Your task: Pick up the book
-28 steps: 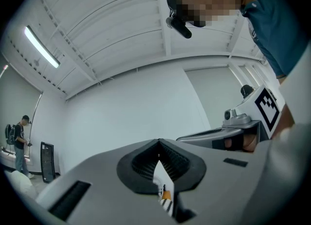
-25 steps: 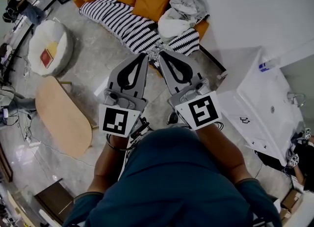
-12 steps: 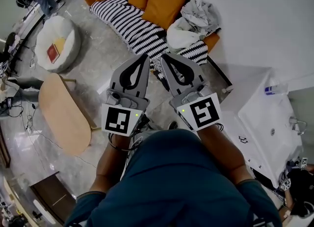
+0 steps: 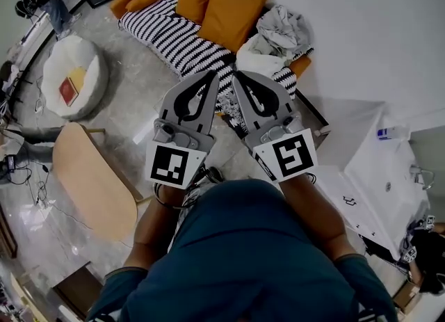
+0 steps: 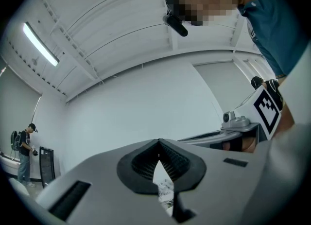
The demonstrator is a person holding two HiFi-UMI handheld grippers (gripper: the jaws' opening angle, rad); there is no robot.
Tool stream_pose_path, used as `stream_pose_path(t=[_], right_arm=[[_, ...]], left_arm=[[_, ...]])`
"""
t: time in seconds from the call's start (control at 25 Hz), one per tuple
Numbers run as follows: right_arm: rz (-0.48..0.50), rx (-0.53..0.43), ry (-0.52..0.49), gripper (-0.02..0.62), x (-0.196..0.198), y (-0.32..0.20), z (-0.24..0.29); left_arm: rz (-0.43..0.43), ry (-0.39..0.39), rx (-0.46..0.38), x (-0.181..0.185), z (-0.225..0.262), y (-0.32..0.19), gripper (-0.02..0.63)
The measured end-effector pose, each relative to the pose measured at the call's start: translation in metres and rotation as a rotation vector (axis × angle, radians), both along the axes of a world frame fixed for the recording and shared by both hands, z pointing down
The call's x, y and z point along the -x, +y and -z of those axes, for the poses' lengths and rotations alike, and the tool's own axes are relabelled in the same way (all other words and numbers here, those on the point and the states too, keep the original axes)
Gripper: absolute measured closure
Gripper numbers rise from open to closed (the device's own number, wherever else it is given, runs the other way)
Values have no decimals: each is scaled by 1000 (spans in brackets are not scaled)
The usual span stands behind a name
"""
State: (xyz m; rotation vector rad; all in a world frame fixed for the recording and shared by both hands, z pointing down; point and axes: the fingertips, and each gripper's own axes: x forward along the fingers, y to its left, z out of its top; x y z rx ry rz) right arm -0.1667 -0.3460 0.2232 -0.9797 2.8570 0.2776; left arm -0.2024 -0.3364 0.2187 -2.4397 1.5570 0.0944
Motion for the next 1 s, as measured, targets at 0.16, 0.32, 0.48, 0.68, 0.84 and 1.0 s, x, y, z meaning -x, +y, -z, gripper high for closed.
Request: stream_pose_path(t=[0.16, 0.32, 0.48, 0.68, 0.84, 1.0], right_arm=[[-32, -1, 1, 583, 24, -18, 2], [-47, 13, 17, 581, 34, -34, -5], [-46, 22, 18, 581, 35, -60, -9], [-22, 26, 19, 581, 32, -100, -14], [7, 24, 8, 581, 24, -141, -13], [38, 24, 4, 581, 17, -178, -14]], left_arm=[[-19, 7, 12, 30, -3, -19, 604], [-22, 27, 19, 46, -8, -37, 603], [-33, 24, 14, 42, -10, -63, 604], [-12, 19, 35, 38, -18, -107, 604], [5, -3, 42, 27, -21, -144, 604], [34, -3, 33, 19, -21, -182, 604]])
